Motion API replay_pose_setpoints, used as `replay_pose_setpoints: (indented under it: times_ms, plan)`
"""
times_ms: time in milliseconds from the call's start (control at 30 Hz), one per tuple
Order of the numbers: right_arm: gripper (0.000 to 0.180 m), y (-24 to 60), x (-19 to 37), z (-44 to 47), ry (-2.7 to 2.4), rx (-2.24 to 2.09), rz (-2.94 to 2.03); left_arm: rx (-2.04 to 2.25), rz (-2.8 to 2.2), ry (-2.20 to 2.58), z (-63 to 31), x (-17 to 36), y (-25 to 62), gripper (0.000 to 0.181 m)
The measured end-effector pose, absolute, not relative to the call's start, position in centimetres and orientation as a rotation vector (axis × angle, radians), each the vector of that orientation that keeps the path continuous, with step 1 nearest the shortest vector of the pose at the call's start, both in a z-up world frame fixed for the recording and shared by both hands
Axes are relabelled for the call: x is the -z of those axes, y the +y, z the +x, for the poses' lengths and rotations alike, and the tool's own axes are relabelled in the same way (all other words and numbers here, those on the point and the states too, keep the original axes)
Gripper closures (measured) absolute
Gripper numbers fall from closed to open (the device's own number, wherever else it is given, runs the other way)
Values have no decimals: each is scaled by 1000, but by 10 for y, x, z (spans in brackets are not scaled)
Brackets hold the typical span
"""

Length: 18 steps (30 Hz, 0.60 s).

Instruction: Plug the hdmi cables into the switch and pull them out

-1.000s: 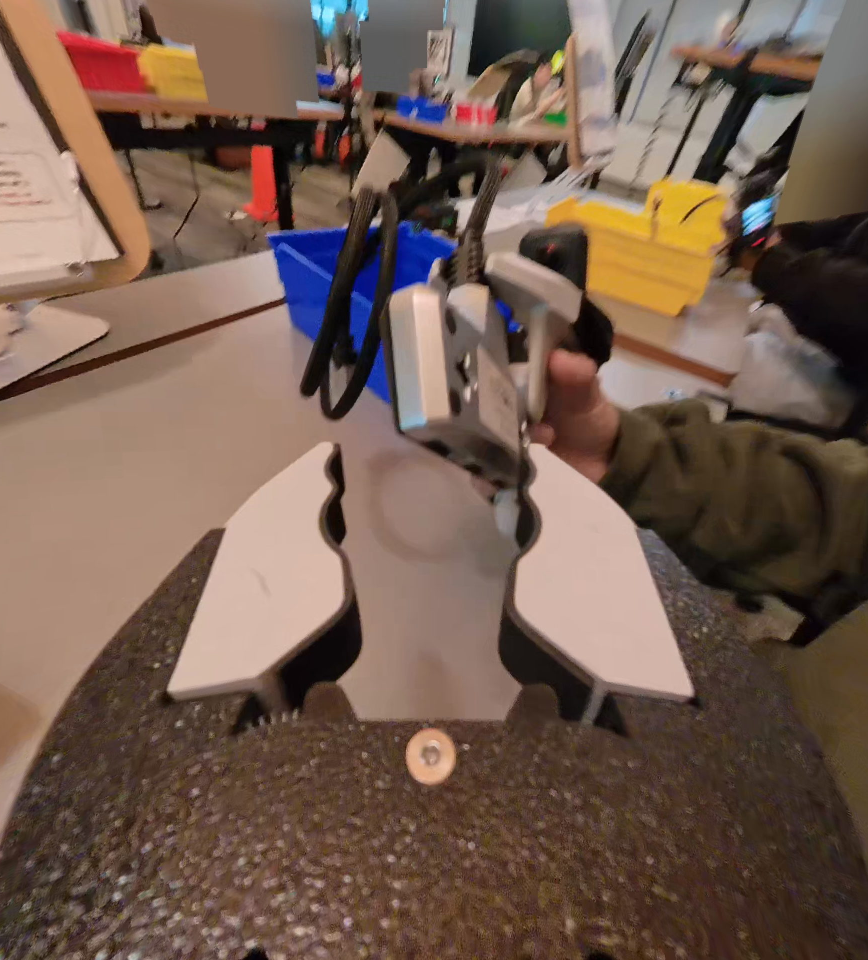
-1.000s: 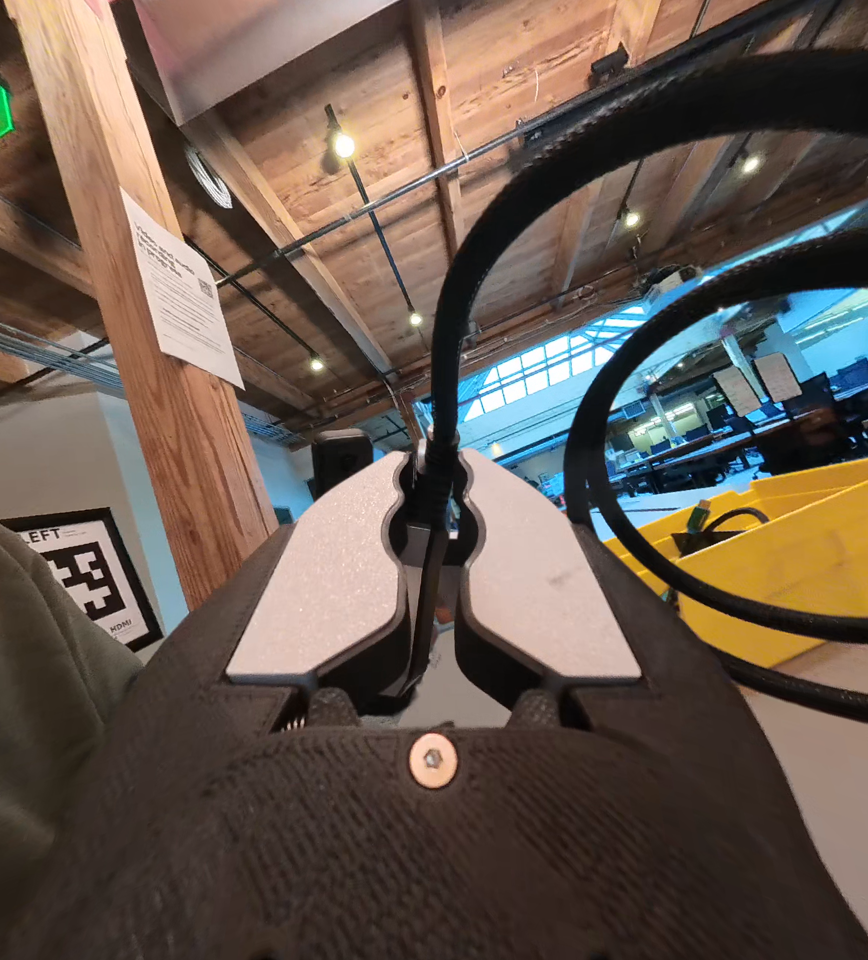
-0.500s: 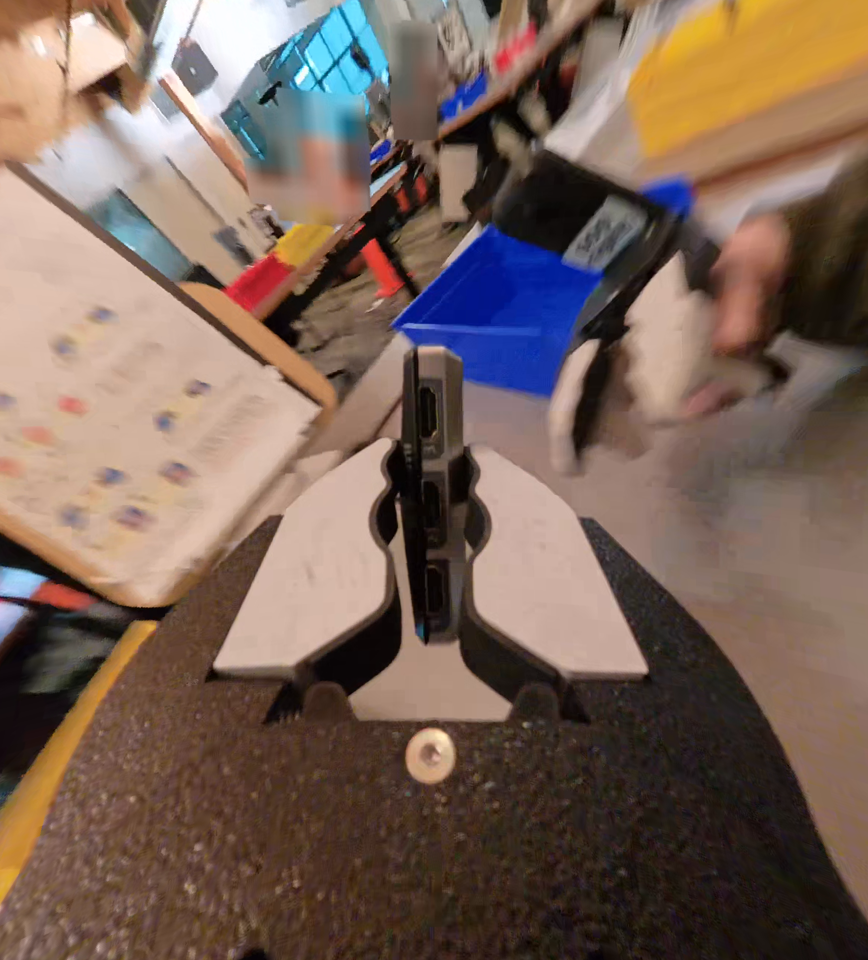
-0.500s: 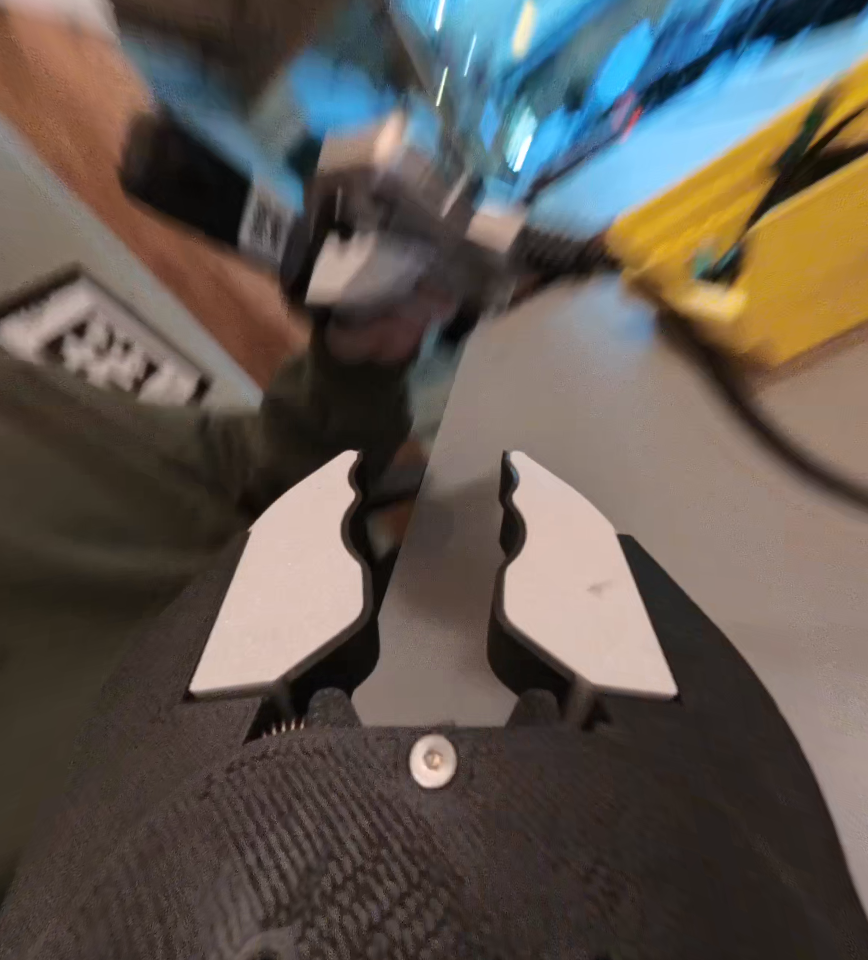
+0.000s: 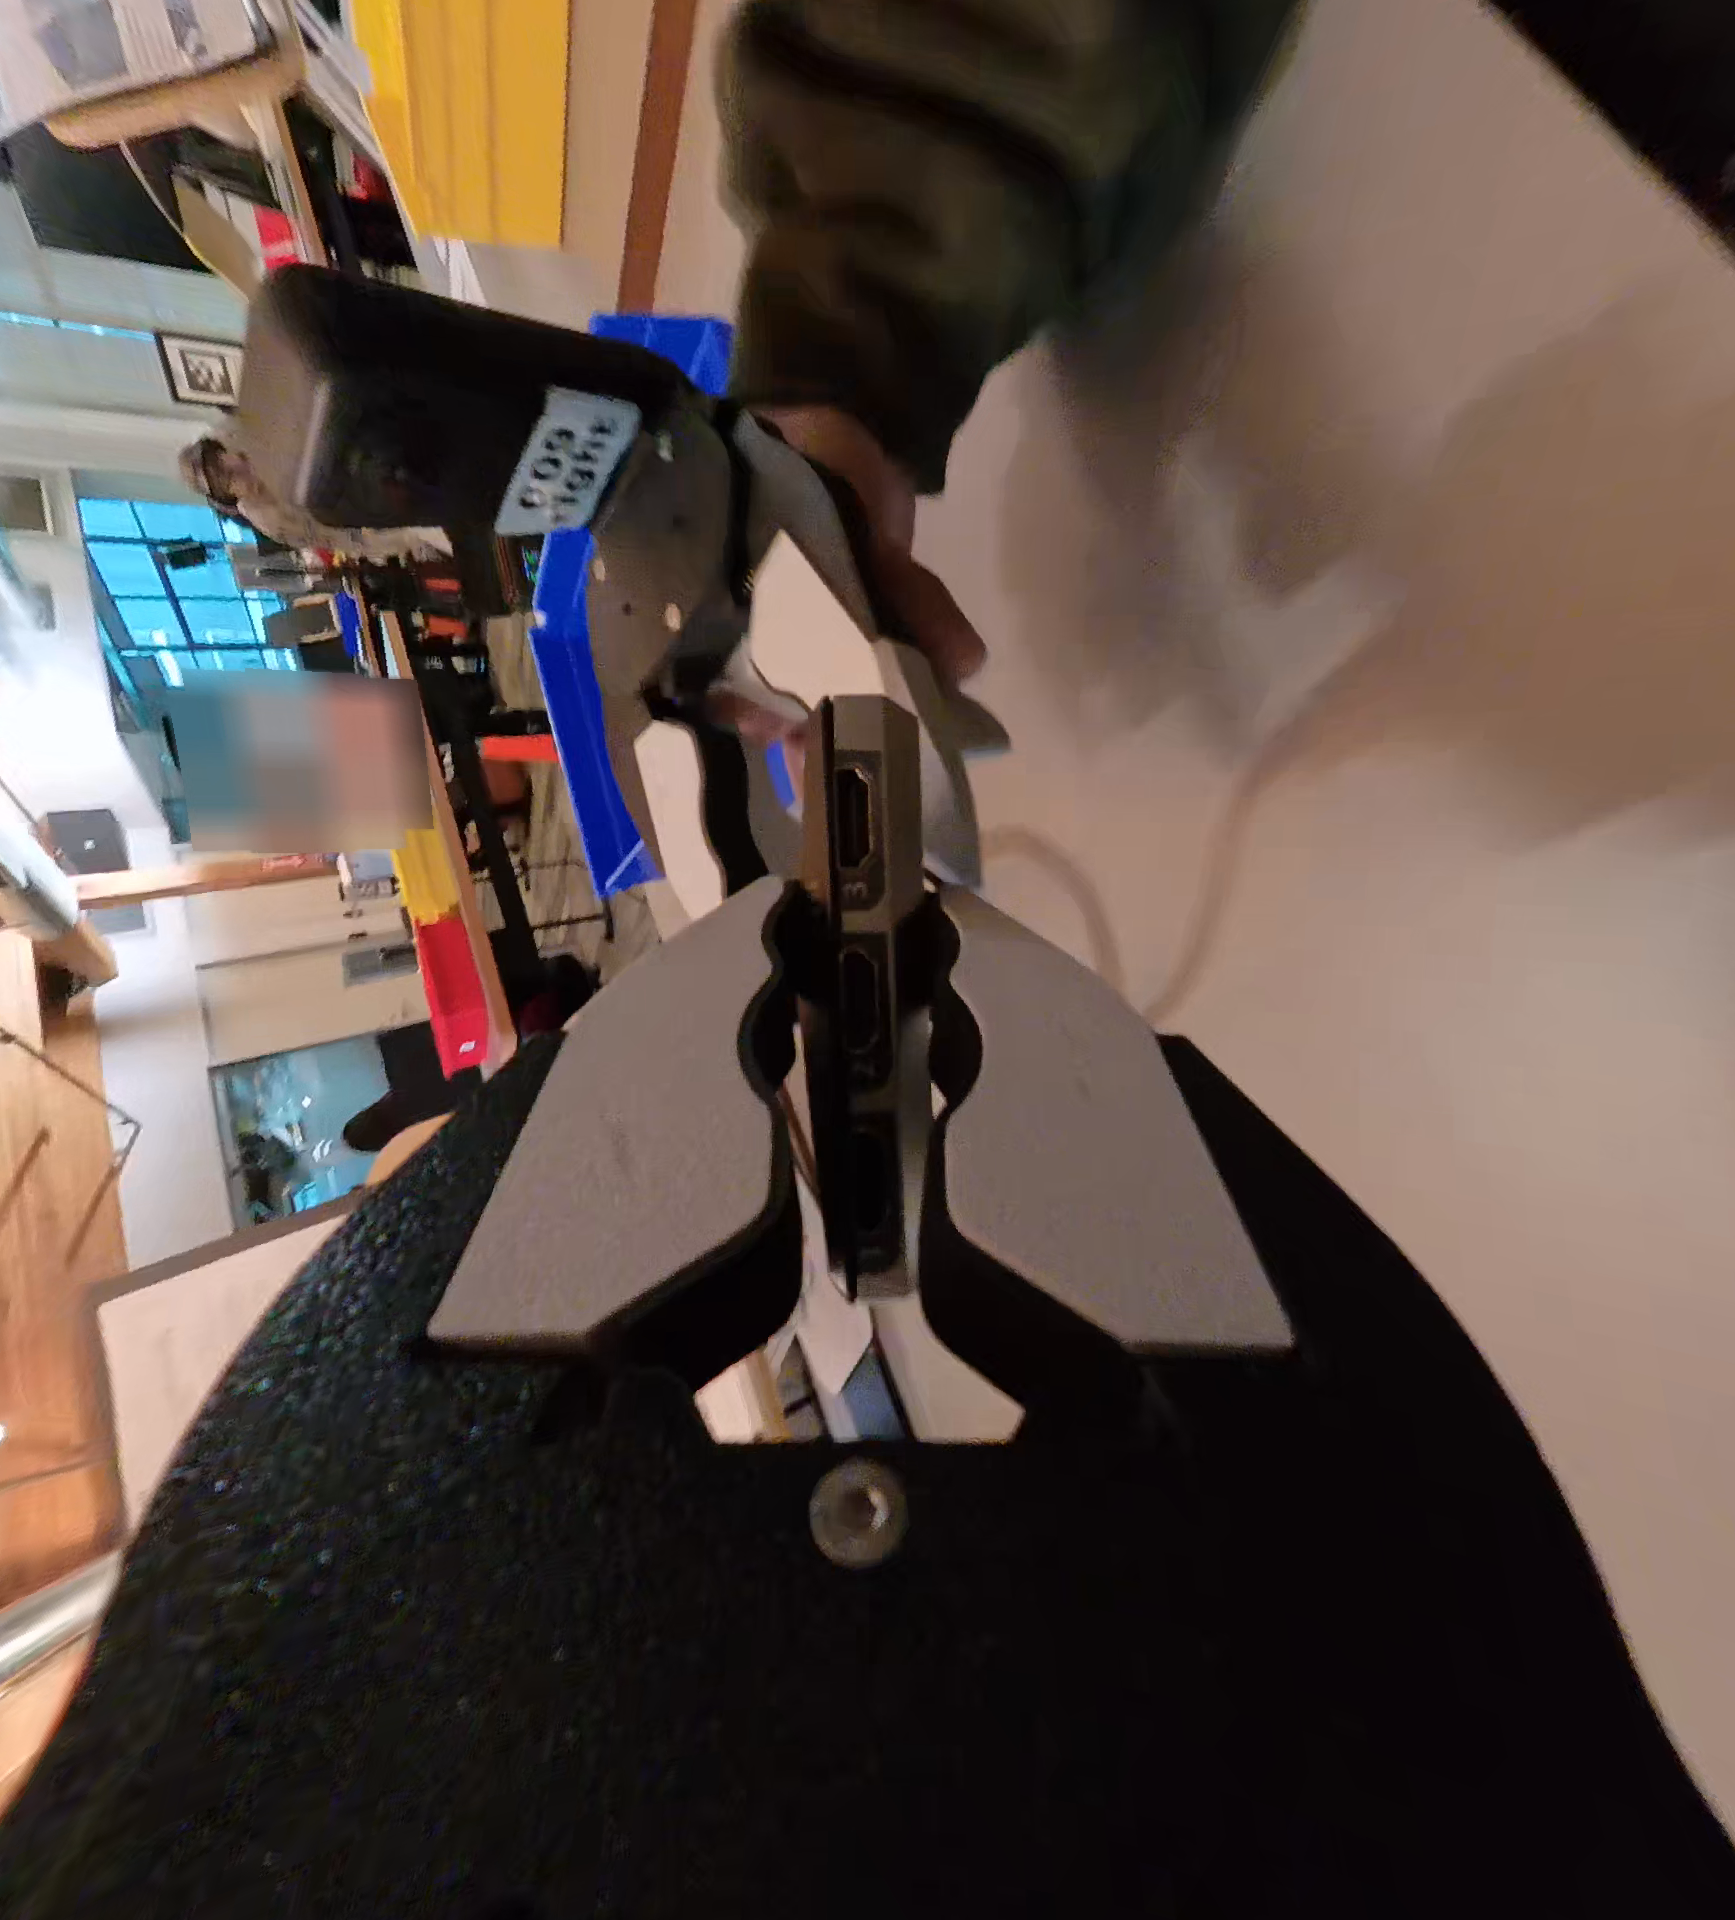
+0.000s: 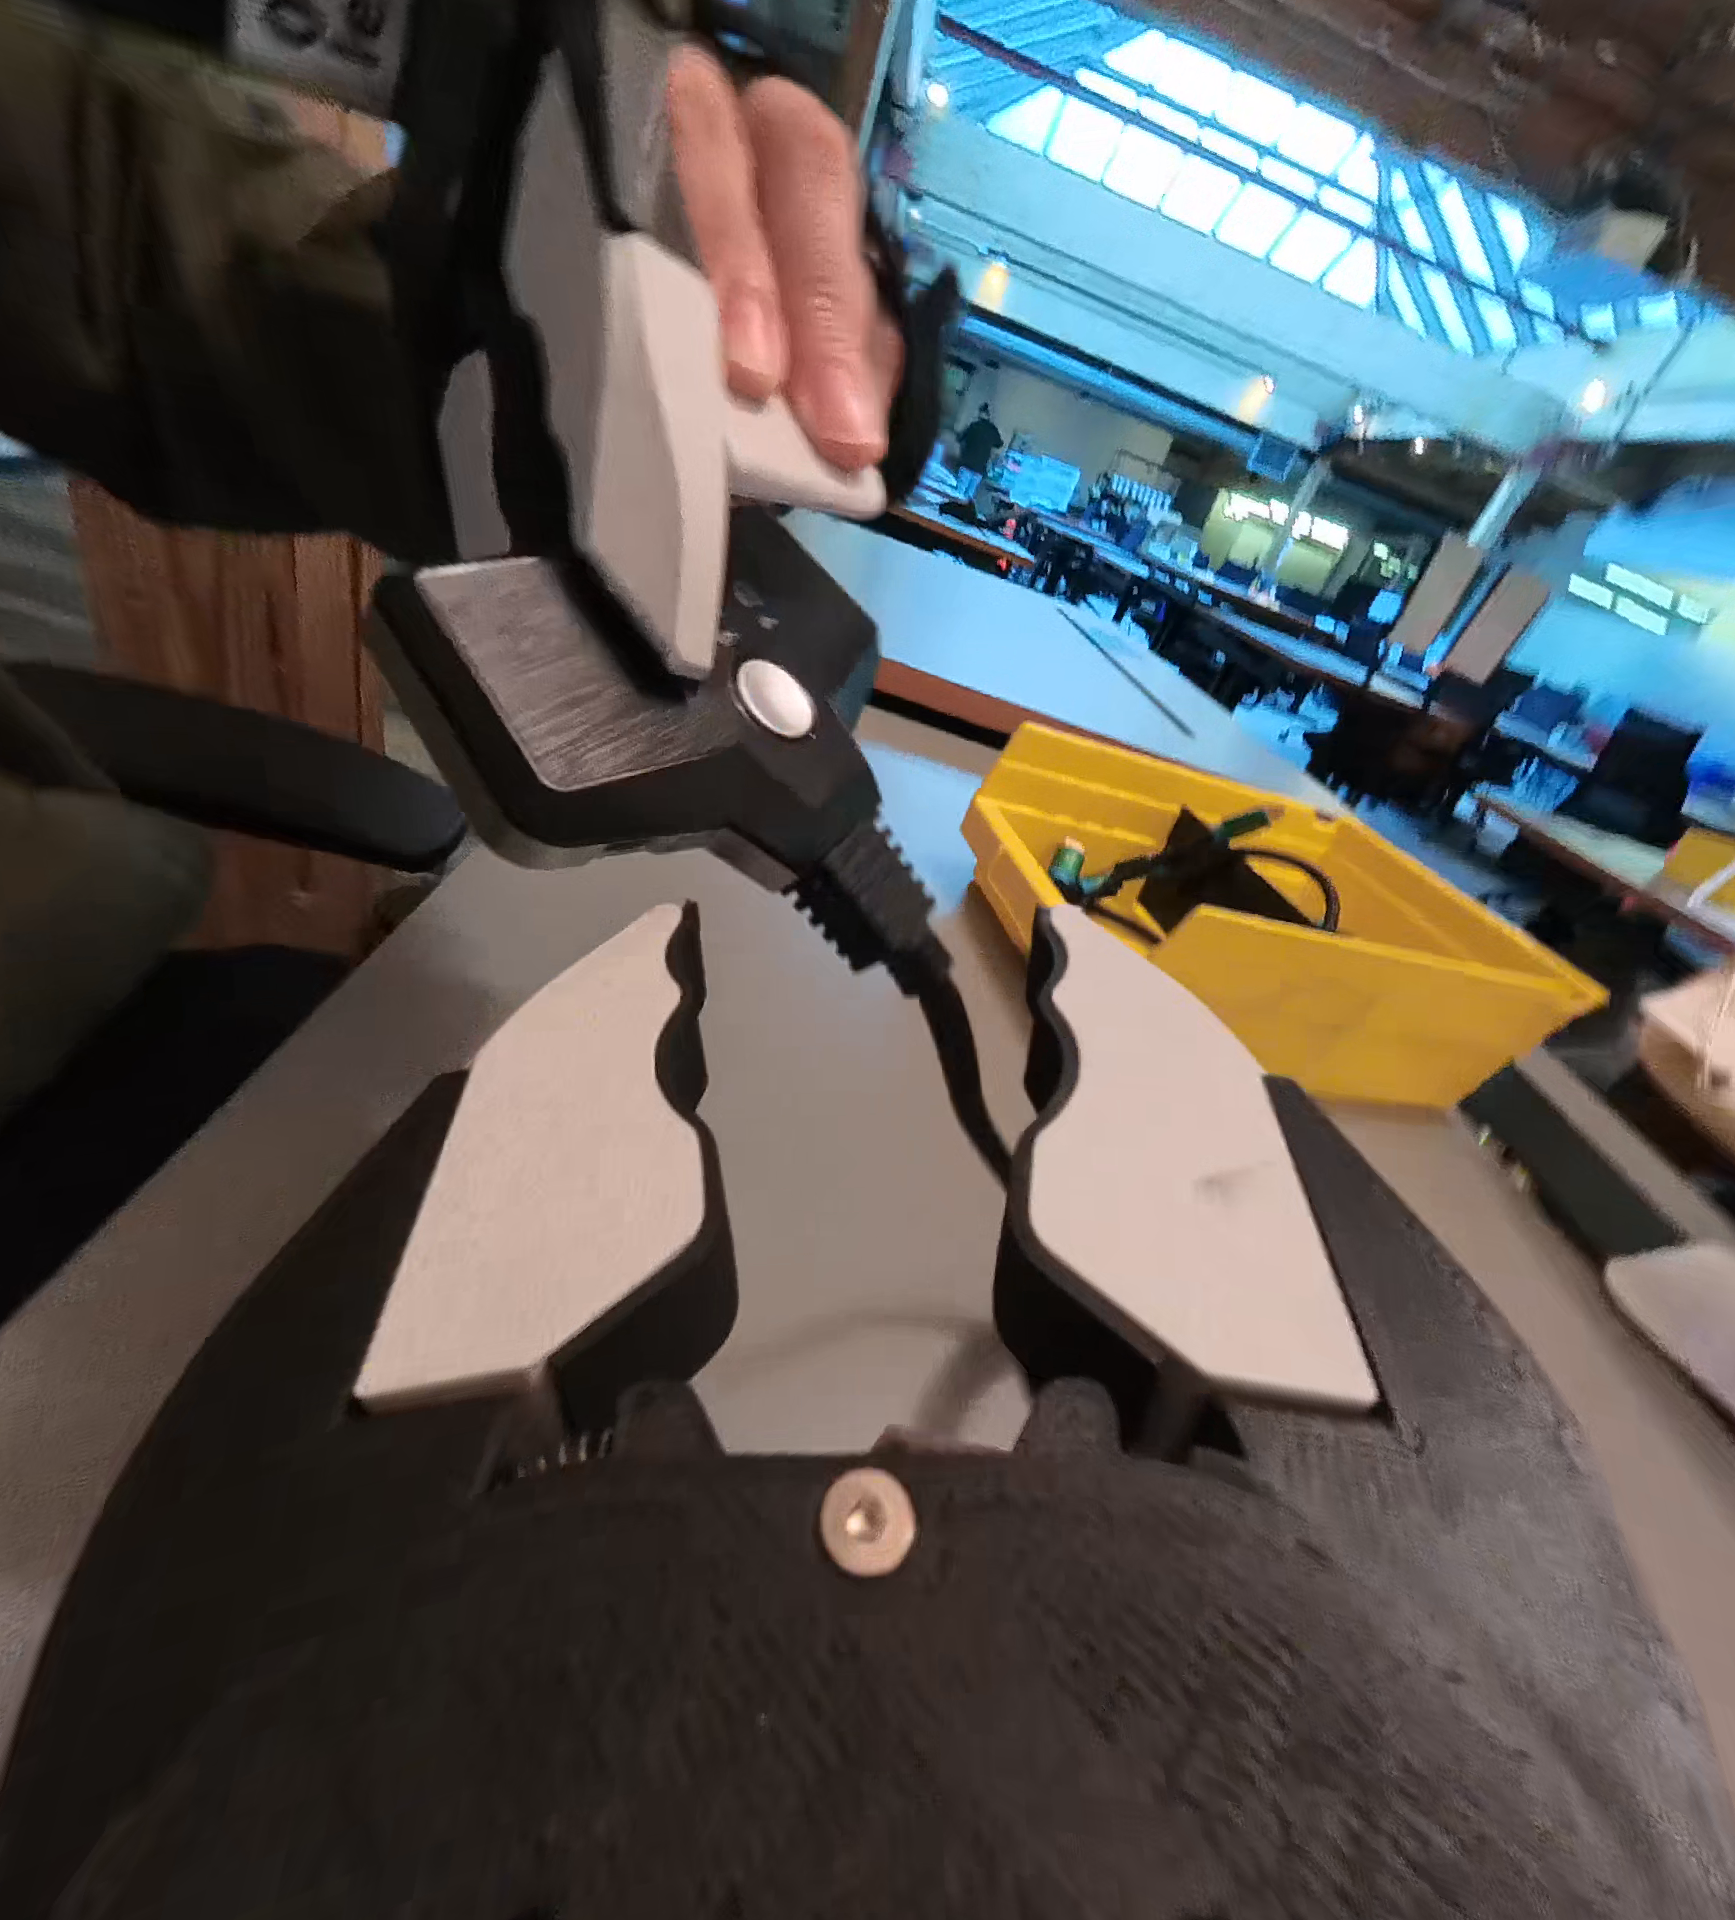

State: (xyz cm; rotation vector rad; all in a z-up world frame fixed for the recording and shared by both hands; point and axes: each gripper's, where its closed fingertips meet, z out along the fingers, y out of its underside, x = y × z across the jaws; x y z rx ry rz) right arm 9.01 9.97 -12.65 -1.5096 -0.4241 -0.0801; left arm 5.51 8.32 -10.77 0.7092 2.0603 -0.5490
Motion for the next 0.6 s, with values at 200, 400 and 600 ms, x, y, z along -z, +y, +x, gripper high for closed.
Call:
replay_pose_setpoints:
  times_ms: [200,400,600]
  plan:
    - [161,117,122,97,-491,485,-1508,796,429,2072,64,94,91,160]
    - [166,120,121,132,-378,921,-1571,1097,-161,2019,87,87,135,134]
    - [166,118,123,151,-402,1344,-1597,1789,-1216,1907,83,90,162,95]
